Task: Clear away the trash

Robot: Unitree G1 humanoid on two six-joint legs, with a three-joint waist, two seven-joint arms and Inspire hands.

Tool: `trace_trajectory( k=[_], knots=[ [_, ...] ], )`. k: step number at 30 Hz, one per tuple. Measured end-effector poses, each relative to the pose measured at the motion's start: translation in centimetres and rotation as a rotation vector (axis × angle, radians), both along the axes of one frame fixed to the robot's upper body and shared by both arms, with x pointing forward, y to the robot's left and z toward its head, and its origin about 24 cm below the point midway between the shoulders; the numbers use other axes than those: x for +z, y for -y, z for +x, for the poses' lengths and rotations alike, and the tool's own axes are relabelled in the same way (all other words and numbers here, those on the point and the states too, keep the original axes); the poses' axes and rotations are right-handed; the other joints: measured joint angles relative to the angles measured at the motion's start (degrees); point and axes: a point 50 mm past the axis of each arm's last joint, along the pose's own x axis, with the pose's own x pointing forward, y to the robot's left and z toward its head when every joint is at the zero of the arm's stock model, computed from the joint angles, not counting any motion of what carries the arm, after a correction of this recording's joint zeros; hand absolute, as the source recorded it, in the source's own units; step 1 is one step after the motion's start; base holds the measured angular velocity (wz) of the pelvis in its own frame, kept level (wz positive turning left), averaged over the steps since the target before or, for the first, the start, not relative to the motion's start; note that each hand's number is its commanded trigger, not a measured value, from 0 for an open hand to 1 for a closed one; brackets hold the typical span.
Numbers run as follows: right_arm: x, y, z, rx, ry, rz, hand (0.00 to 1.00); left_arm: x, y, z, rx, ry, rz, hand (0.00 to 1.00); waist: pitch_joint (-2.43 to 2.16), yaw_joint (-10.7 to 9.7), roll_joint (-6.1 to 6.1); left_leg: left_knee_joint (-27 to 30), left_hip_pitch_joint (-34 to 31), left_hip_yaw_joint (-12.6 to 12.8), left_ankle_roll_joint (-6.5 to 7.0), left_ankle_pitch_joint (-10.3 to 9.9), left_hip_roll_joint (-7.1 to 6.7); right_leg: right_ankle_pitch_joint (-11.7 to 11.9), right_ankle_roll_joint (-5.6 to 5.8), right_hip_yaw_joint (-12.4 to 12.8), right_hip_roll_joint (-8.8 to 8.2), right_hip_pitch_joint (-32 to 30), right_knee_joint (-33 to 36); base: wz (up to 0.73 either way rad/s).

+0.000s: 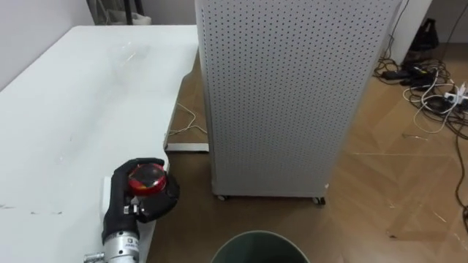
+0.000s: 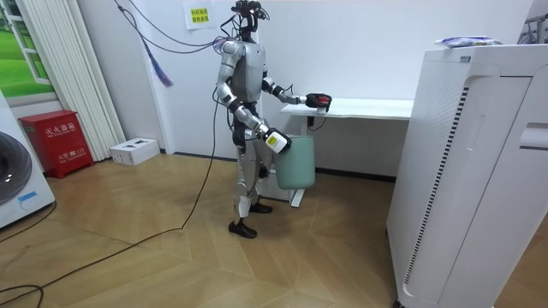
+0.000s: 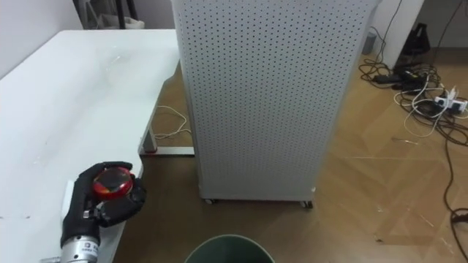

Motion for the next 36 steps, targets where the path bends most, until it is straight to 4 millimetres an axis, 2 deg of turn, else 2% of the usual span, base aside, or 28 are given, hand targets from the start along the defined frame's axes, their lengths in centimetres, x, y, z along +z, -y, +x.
trace_trajectory(
  k=[6, 8, 11, 16, 18, 22, 29, 36],
  knots=[
    [-0.1, 0.2, 0.0, -0.036, 0.0, -0.018, 1.0, -0.1, 0.4, 0.1, -0.05, -0.017, -0.002, 1.0, -0.09, 0.4, -0.16, -0.2, 0.6, 0.1, 0.0, 0.0, 0.05, 0.0, 0.0, -0.2, 0.01, 0.5, 0.2, 0.0],
    [-0.3, 0.5, 0.3, -0.048, -0.009, -0.032, 1.0, -0.1, 1.1, 0.1, -0.088, -0.025, 0.0, 1.0, -0.17, 0.6, -0.29, 0.0, 0.6, 0.2, 0.01, 0.0, 0.09, 0.0, 0.0, 0.0, -0.03, 0.2, 1.0, -0.04],
    [-0.3, 0.6, 0.8, -0.055, -0.01, -0.044, 1.0, 0.5, 2.2, 0.2, -0.156, -0.008, -0.011, 1.0, -0.52, 1.4, -0.83, 0.0, 0.5, 1.0, 0.01, 0.0, 0.34, 0.0, 0.0, 0.5, 0.02, -0.4, 1.4, -0.13],
    [-0.4, 1.0, 1.0, -0.089, -0.014, -0.067, 1.0, 0.9, 3.9, -0.3, -0.274, 0.003, -0.026, 1.0, -0.98, 1.4, -1.67, 0.0, 0.8, 1.3, 0.02, 0.0, 0.38, 0.0, 0.0, 0.7, -0.02, -0.4, 1.7, -0.02],
    [-0.3, 1.1, 1.1, -0.115, -0.011, -0.063, 1.0, 0.7, 4.4, -0.7, -0.318, -0.012, -0.033, 1.0, -0.95, 1.8, -1.82, -0.1, 1.1, 1.6, 0.02, 0.0, 0.43, 0.0, 0.0, 0.9, -0.01, -0.3, 1.8, -0.1],
    [0.3, 0.9, 2.5, -0.123, 0.024, -0.063, 1.0, -0.1, 5.2, -1.8, -0.401, -0.046, 0.005, 1.0, -0.9, 1.8, -1.88, -0.8, 1.6, 2.7, 0.02, 0.0, 0.59, 0.0, -0.01, 1.7, 0.02, -0.5, 2.0, -0.11],
    [1.9, 0.5, 5.0, -0.107, 0.109, -0.065, 1.0, -0.2, 6.4, -2.2, -0.502, -0.059, 0.041, 1.0, -0.79, 1.6, -1.75, -1.0, 1.6, 3.3, 0.01, 0.0, 0.77, 0.0, -0.06, 1.7, 0.14, -0.8, 1.9, 0.0],
    [3.5, -0.3, 6.1, -0.083, 0.188, -0.039, 1.0, -0.5, 7.0, -2.5, -0.551, -0.074, 0.028, 1.0, -0.7, 1.3, -1.66, -0.9, 1.7, 3.2, 0.0, 0.0, 0.73, 0.0, -0.06, 1.9, 0.12, -0.8, 1.7, 0.0]
  ],
)
